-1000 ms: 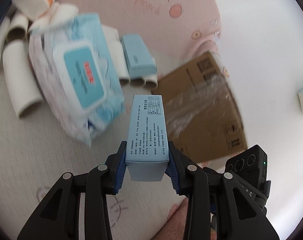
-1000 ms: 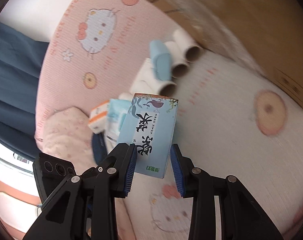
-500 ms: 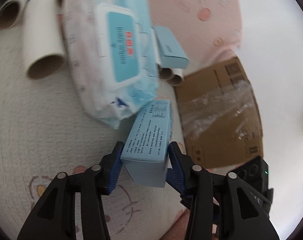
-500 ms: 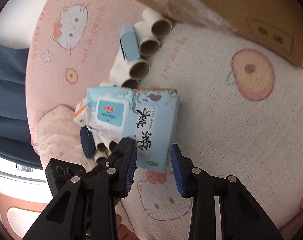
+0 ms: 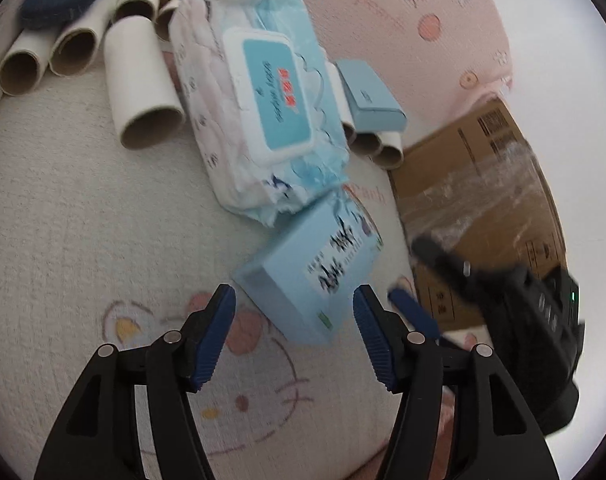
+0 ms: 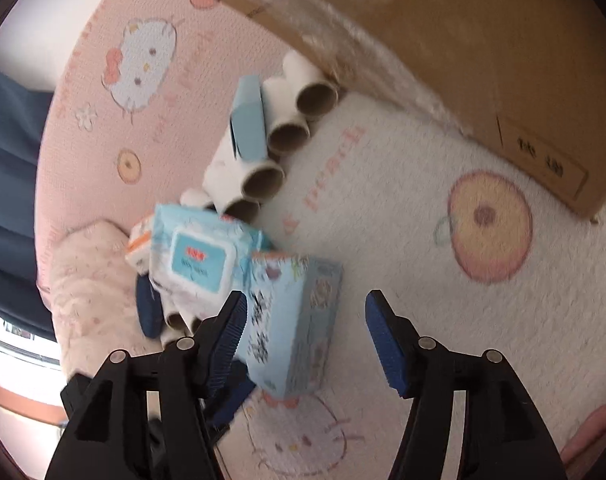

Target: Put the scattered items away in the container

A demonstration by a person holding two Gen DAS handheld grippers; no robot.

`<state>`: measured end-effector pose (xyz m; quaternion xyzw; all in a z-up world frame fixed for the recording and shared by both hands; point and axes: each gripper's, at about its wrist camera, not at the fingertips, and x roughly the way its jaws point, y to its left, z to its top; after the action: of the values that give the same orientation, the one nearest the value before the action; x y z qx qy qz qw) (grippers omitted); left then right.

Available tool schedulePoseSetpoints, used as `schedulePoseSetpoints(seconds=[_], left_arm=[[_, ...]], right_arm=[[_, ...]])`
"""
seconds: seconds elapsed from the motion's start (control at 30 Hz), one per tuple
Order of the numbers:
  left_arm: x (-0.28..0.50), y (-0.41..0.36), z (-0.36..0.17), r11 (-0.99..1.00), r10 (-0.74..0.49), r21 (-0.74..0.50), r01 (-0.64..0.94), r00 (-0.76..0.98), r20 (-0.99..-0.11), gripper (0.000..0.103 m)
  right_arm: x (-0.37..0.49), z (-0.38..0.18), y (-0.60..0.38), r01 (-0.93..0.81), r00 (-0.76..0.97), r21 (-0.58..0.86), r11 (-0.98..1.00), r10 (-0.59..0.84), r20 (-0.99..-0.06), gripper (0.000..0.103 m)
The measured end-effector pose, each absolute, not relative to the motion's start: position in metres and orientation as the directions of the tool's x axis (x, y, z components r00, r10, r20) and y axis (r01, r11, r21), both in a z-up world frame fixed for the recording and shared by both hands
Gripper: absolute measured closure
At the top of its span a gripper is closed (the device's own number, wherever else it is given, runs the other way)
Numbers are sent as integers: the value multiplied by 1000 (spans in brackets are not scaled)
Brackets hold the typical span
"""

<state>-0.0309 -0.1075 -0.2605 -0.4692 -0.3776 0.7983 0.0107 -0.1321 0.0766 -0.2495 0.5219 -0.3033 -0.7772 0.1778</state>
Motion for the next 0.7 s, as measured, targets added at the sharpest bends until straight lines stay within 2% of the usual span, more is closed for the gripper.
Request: schedulePoseSetpoints(seconds=[0.2,0.37,0.5,0.6,0.7], left_arm=[[-37,-105,-268,-711,376,-609,351,-542,-752,38],[-37,-116,-276,-687,393,-625,371,-535,-748,47],[-44,-114,-273,-699,396,-625,348,-539,-743,55],[-48,-115,-267,-733,375,-596,327,-537,-756,57],[-50,-124,-268,-729,387,-603,325,-531,-754,57]], right_arm=[[-147,-238,64,77,-466,626,-776,-583,-666,44],[-156,-236,49,166,-490,560,-812,-561,-667,44],[-163,-242,40,223,-458,522,-823,-561,-689,66],[-165,-249,33,250,-413,520,-817,-576,-706,71],[-160,-247,31,263,-399,499,-826,-564,-723,71]])
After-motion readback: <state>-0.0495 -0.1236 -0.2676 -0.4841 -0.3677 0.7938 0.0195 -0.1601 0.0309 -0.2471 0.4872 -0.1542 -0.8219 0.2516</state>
